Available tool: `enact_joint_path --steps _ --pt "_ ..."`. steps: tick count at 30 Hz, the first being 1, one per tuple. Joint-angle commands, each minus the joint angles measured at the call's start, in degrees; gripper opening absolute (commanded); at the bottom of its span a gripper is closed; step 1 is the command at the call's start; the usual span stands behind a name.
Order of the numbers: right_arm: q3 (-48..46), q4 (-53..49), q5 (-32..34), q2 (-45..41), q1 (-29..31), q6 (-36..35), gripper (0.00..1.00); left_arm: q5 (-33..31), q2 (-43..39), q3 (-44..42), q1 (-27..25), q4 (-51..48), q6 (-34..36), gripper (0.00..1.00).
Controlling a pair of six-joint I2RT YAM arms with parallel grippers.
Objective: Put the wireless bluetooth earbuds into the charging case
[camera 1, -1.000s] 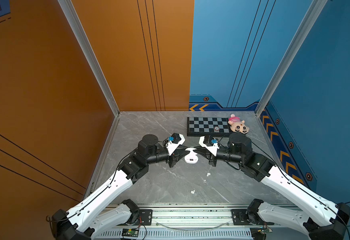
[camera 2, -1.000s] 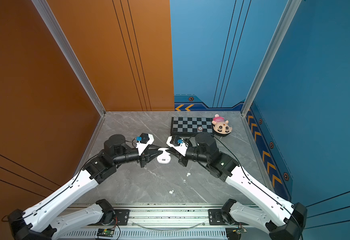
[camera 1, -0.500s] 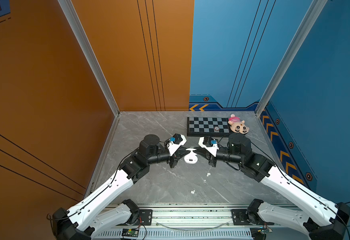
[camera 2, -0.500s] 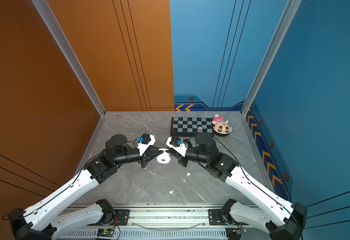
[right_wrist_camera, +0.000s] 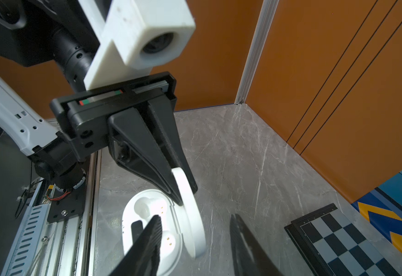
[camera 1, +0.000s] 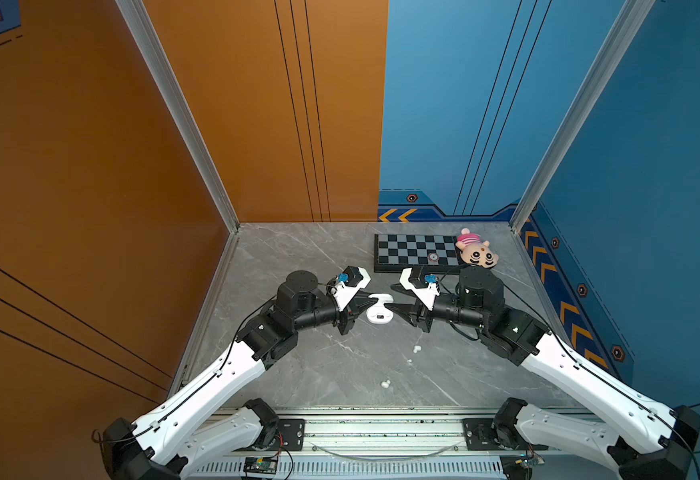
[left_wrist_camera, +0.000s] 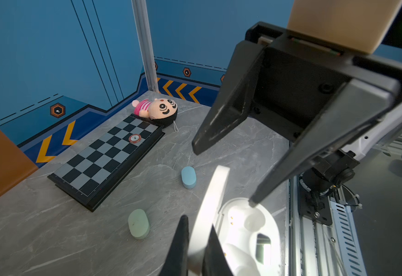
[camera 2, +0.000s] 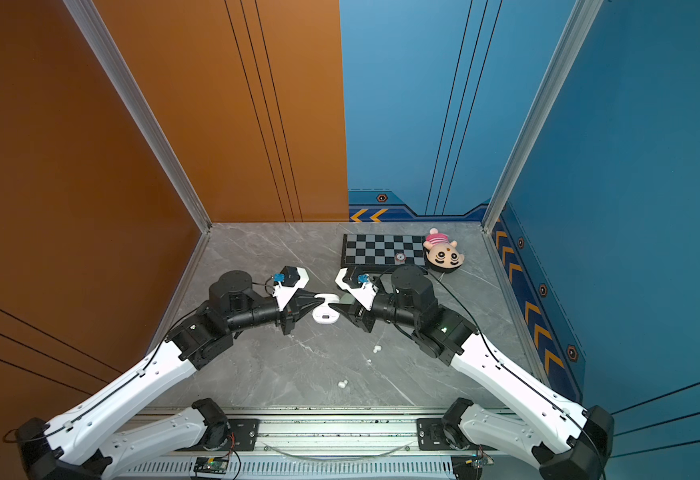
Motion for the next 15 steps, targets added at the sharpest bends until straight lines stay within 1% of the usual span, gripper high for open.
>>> enact_joint_path --steps 1,2,3,5,7,10,12,13,15 --pt "-0.8 4.2 5.2 -2.9 -1.0 9.9 0.55 -6.1 -2.1 -2.4 0.3 2.2 -2.7 0.0" --pt "-0.8 3.9 6.5 -3.5 -1.5 13.0 0.56 -6.7 -2.4 -3.0 0.6 2.3 -3.3 0.0" --pt "-0.7 3.4 8.2 -3.9 -2.1 17.6 0.55 -7.6 -2.8 -3.7 0.7 2.4 -3.9 0.0" --pt "0.4 -0.1 12.0 -4.2 -4.7 28.4 0.52 -9.2 -3.8 -5.0 1.1 2.6 -5.2 0.0" --pt "3.3 -8.2 15.4 -3.0 -6.3 41.0 0.47 -10.4 -4.9 -7.0 1.4 3.1 -6.1 0.0" --pt "6.2 -23.3 22.9 -0.9 -6.8 56.5 0.49 -12.2 -6.9 -10.7 1.6 5.5 -7.8 0.0" --pt "5.2 -29.3 27.5 -0.9 -6.8 65.3 0.48 -12.6 -8.1 -13.4 1.6 7.9 -8.9 0.0" --pt "3.9 -30.7 29.4 -1.3 -6.8 69.8 0.48 -12.7 -8.6 -14.6 1.6 9.2 -9.1 0.0" --pt "0.8 -31.0 31.9 -1.9 -7.1 76.4 0.46 -12.8 -9.0 -16.2 1.6 10.7 -9.8 0.0"
